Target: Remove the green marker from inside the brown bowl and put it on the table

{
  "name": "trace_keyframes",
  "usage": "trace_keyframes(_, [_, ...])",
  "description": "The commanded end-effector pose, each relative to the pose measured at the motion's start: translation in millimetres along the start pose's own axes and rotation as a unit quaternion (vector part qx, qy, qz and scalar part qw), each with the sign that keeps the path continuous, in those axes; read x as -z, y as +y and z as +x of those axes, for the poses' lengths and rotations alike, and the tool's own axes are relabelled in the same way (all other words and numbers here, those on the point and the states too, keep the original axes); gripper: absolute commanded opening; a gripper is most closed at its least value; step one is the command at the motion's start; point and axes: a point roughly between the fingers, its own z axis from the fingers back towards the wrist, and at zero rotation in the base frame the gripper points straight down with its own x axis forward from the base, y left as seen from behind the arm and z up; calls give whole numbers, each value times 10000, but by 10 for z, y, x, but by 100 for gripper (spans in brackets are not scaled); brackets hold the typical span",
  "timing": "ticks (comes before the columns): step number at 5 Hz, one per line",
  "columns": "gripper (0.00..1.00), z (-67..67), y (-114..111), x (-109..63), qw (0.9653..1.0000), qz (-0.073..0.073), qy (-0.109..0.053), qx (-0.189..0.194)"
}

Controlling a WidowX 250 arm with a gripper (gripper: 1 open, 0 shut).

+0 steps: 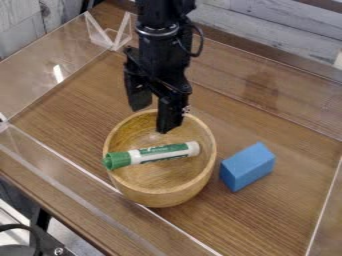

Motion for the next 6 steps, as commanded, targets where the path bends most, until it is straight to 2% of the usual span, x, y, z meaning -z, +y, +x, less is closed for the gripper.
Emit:
trace_keyframes(1, [100,2,57,-74,9994,108,-311,-42])
trace_keyframes(6, [100,-31,171,195,9987,36,-468,-205])
